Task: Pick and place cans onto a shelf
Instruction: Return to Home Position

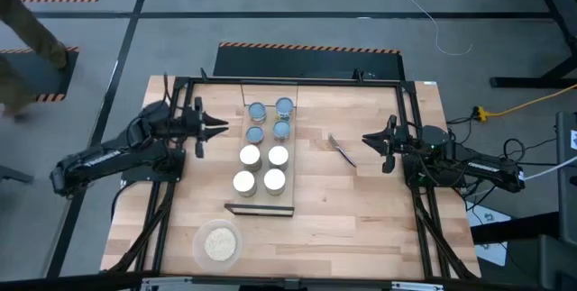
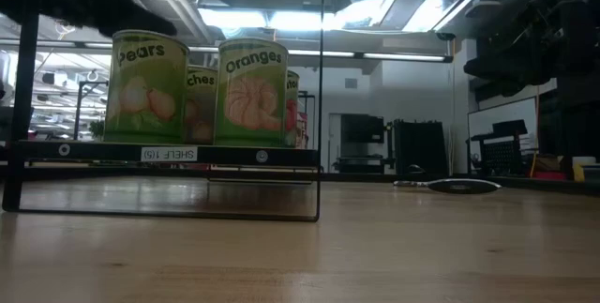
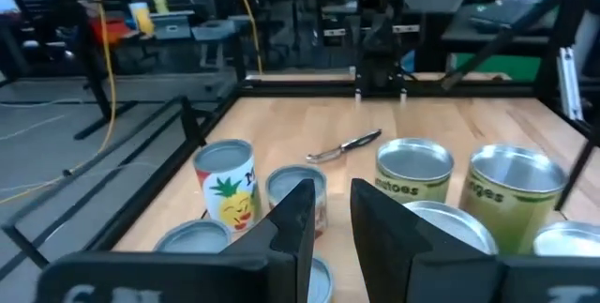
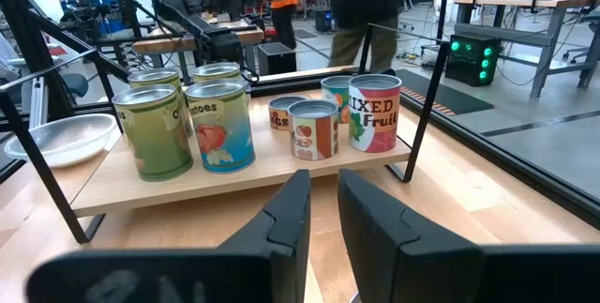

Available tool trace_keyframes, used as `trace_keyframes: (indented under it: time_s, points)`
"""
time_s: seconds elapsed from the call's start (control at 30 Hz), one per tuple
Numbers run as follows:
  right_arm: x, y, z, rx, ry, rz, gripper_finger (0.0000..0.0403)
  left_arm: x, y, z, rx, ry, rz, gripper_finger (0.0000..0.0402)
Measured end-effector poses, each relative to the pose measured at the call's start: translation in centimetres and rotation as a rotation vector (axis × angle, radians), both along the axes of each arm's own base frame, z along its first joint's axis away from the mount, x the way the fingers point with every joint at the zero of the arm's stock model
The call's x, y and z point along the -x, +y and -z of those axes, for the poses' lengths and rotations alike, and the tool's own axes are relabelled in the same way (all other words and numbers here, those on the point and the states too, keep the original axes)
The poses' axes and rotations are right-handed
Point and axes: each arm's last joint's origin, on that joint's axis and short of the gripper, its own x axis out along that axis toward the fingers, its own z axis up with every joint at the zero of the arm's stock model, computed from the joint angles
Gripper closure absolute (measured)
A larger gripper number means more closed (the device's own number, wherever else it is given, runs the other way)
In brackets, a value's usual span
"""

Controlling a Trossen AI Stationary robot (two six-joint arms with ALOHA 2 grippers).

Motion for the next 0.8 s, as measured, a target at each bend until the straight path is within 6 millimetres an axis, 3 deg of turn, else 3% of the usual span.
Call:
trace_keyframes:
  time_s: [0.33, 0.5, 0.8]
  points:
    - [0.0, 0.0, 0.0, 0.000, 0.000, 0.000, 0.0339, -0.7, -1.1, 3.7, -0.019, -0.148, 0.076, 0.0337]
    - [0.0, 0.0, 0.0, 0.000, 0.000, -0.001, 0.0339, -1.0, -1.7, 5.8, 0.022, -0.129, 0.047, 0.0337]
    - [0.0, 0.0, 0.0, 0.000, 0.000, -0.001, 0.0339, -1.3, -3.6, 6.6, -0.013, -0.178, 0.074, 0.0337]
